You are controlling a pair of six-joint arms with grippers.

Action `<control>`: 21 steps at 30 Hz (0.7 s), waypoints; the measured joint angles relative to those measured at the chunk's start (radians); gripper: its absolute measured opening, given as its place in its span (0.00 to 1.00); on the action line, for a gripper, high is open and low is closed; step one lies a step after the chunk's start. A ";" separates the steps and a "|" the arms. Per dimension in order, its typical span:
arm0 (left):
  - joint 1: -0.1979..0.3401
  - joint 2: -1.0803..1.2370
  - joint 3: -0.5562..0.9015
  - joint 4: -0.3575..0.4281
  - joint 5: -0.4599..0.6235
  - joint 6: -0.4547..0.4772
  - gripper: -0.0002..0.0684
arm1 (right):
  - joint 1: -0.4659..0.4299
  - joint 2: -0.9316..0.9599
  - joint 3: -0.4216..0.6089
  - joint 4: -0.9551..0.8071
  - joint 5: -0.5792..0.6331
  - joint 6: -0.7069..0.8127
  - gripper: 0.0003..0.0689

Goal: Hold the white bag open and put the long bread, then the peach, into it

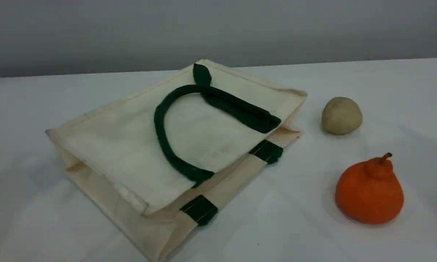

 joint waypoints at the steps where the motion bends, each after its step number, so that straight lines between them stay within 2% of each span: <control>1: 0.000 -0.014 0.000 0.024 0.000 -0.017 0.83 | 0.000 -0.019 0.000 0.000 0.015 0.012 0.84; 9: 0.000 -0.181 0.000 0.282 0.003 -0.218 0.83 | 0.000 -0.212 0.000 0.003 0.186 0.018 0.84; 14: 0.000 -0.307 0.011 0.396 0.002 -0.338 0.83 | 0.000 -0.347 0.000 0.004 0.297 0.018 0.84; 21: 0.000 -0.528 0.158 0.467 0.002 -0.358 0.83 | 0.001 -0.551 0.002 0.041 0.420 0.037 0.84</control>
